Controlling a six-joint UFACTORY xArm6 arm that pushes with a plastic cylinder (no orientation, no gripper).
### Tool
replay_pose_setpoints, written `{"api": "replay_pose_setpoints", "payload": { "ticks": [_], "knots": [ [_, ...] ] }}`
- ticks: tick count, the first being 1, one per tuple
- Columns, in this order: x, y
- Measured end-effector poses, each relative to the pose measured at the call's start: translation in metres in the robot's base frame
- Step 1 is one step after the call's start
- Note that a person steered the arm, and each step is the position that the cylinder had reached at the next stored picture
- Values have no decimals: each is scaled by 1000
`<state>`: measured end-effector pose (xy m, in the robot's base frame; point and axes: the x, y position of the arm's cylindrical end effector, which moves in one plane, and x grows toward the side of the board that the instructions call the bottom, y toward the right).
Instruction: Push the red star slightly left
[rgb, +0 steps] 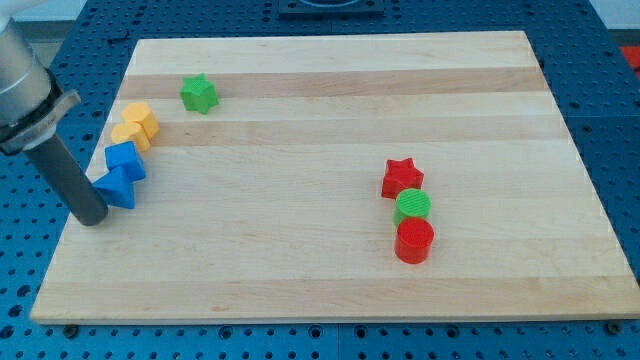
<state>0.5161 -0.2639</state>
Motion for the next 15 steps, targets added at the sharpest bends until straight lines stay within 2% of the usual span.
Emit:
{"api": "replay_pose_setpoints", "payload": {
  "ticks": [2, 3, 4, 6, 8, 11, 12, 14, 15],
  "knots": [
    [11, 48],
    [11, 48],
    [1, 67],
    [-56, 122],
    [-78, 209],
    [-77, 380],
    [-67, 418],
    [-40, 421],
    [-36, 401]
  ]
}}
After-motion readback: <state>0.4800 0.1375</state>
